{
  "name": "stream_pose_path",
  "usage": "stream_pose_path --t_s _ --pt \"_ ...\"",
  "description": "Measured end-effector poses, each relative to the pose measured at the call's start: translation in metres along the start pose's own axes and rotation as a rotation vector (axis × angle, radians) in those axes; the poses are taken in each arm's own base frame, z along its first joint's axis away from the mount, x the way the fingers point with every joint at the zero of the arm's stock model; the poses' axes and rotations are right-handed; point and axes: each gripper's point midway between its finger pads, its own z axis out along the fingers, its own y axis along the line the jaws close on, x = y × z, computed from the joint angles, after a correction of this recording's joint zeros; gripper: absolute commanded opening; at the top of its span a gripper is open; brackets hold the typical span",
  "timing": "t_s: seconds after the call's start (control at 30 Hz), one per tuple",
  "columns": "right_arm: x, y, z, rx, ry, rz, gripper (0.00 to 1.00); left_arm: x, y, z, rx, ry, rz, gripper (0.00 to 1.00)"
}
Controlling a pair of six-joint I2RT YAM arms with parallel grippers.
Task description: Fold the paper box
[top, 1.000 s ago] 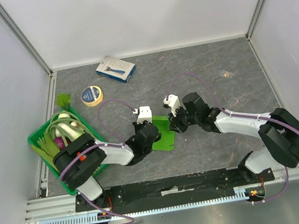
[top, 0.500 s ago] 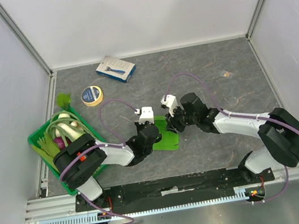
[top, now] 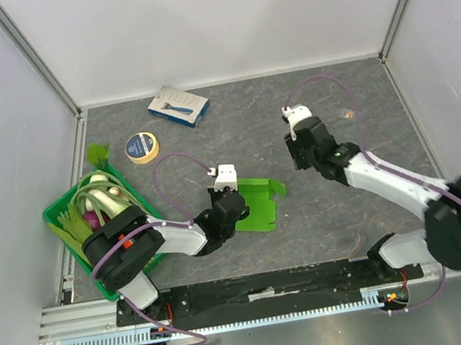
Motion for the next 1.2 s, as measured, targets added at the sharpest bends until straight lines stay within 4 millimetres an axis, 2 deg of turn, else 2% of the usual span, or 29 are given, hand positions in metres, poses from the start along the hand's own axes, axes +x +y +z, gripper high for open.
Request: stream_pose_path --t_s 0.1,0.2,0.27,0.5,0.67,0.83,1.2 --pt "0.042 -0.018 0.027 0.090 0.171 -0.069 0.38 0.000 0.000 0.000 0.000 0.000 0.000 0.02" --pt "0.079 -0.014 0.036 0.068 0.290 -0.165 0.37 0.000 0.000 0.000 0.000 0.000 0.000 0.02" --pt "0.088 -0.005 0.035 0.021 0.302 -0.201 0.36 0.000 0.000 0.000 0.000 0.000 0.000 0.02" --pt "0.089 0.042 0.029 -0.200 0.204 -0.271 0.36 0.000 0.000 0.000 0.000 0.000 0.000 0.02" --pt "0.088 0.067 0.026 -0.298 0.167 -0.301 0.38 0.000 0.000 0.000 0.000 0.000 0.000 0.02" --pt "0.081 0.077 0.023 -0.334 0.123 -0.302 0.43 0.000 0.000 0.000 0.000 0.000 0.000 0.02" --pt "0.081 0.090 0.022 -0.377 0.076 -0.321 0.46 0.001 0.002 0.000 -0.009 0.000 0.002 0.02"
